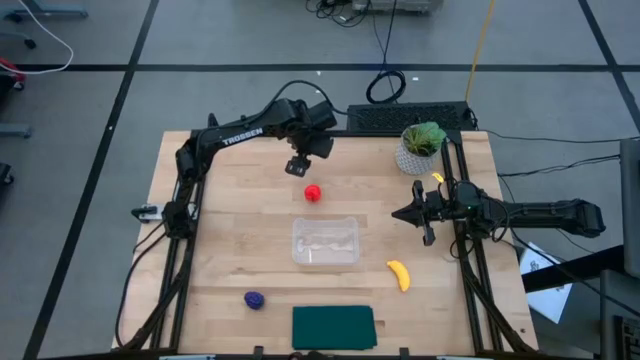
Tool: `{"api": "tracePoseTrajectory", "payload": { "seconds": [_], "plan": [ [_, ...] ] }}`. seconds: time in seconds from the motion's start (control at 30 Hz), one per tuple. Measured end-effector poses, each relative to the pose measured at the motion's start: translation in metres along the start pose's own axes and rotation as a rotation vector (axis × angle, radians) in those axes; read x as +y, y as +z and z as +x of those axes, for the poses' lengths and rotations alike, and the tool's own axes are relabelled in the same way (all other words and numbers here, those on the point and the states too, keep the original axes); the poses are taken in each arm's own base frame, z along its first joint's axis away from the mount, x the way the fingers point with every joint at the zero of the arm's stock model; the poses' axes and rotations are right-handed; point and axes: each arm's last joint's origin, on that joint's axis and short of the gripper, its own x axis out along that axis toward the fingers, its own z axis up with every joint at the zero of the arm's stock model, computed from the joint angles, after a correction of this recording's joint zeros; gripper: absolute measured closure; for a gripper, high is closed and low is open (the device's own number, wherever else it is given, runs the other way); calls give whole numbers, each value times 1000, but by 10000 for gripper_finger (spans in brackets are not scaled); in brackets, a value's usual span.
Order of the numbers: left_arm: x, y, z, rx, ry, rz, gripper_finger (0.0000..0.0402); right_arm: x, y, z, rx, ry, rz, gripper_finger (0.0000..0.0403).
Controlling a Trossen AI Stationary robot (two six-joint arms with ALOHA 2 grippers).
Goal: Pick and placing Produce into tupperware
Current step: Put the red apple into the transparent bin
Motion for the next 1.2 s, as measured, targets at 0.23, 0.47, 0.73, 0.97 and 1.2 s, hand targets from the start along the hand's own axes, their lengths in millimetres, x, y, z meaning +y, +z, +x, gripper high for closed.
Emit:
{"api": "tracePoseTrajectory", "payload": {
  "seconds": [0.23, 0.47, 0.73, 0.97, 1.2],
  "plan": [
    [1, 1, 0, -9, 8, 147, 131, 0, 0, 0, 0, 0, 0, 403],
    [1, 8, 0, -59, 33, 157, 131, 0, 0, 0, 0, 0, 0, 403],
    [-7, 18, -1, -114, 9, 240, 130, 0, 0, 0, 0, 0, 0, 403],
    [-18, 27, 0, -130, -1, 403, 130, 0, 0, 0, 0, 0, 0, 403],
    [-37, 28, 30, -60, -62, 496, 130, 0, 0, 0, 0, 0, 0, 403]
  ]
}}
